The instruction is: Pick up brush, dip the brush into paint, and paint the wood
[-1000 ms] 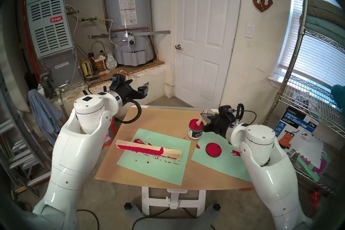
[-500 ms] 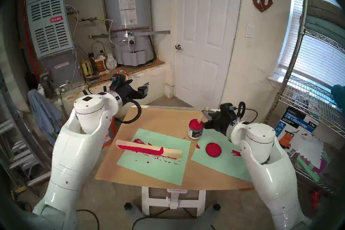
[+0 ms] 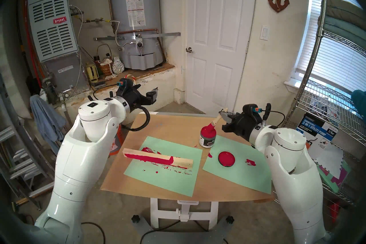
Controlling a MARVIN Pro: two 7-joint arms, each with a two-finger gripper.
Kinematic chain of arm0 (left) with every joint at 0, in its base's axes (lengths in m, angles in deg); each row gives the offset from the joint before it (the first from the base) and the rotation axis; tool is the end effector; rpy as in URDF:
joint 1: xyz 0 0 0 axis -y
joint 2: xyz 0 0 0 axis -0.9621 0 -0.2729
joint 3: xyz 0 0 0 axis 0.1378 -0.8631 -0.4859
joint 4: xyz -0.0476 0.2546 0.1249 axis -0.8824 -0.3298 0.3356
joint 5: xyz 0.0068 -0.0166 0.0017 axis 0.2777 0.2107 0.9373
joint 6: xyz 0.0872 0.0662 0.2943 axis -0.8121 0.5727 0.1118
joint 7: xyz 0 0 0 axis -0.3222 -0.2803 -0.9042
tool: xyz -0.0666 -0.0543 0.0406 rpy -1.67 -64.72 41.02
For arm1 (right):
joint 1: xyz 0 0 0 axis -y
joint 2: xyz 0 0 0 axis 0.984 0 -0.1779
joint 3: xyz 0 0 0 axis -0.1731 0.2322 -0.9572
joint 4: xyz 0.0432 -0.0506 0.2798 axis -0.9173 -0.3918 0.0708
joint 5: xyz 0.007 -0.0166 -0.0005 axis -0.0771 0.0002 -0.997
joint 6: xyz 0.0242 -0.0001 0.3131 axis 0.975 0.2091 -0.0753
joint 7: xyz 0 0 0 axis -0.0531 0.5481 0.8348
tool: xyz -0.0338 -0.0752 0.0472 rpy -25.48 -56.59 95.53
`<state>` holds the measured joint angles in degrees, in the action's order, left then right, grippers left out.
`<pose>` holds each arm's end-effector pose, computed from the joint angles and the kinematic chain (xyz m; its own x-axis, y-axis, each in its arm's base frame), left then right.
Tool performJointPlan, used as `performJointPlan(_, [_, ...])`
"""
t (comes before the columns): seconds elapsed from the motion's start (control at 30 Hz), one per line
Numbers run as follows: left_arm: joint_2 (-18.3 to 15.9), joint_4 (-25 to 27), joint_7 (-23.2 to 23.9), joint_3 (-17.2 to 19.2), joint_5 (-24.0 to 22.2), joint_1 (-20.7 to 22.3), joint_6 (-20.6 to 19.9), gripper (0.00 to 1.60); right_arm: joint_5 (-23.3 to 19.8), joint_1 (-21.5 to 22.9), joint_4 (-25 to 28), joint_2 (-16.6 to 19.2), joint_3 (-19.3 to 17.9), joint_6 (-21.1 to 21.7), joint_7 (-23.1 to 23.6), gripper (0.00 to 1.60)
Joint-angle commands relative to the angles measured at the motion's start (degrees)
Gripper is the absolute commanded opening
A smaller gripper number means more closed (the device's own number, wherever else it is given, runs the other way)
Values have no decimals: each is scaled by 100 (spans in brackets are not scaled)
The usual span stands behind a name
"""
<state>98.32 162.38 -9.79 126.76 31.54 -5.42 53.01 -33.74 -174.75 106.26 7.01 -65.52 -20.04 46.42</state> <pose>0.4394 0.0246 -0.1427 0.0894 -0.0355 0.9954 -0.3161 -0.9487 -0.0055 0.3679 -0.0058 -0.1787 0.2093 0.0368 0.9772 0.4207 -0.9055 -0.0560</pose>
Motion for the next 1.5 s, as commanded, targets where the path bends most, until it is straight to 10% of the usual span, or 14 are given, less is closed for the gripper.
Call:
performJointPlan(0.0, [4, 111, -12, 20, 3, 66, 10, 160, -92, -5, 293, -67, -98, 0, 0, 0])
performJointPlan(1.47, [4, 113, -15, 20, 3, 65, 8, 160, -325, -346, 527, -294, -347, 35, 73, 0])
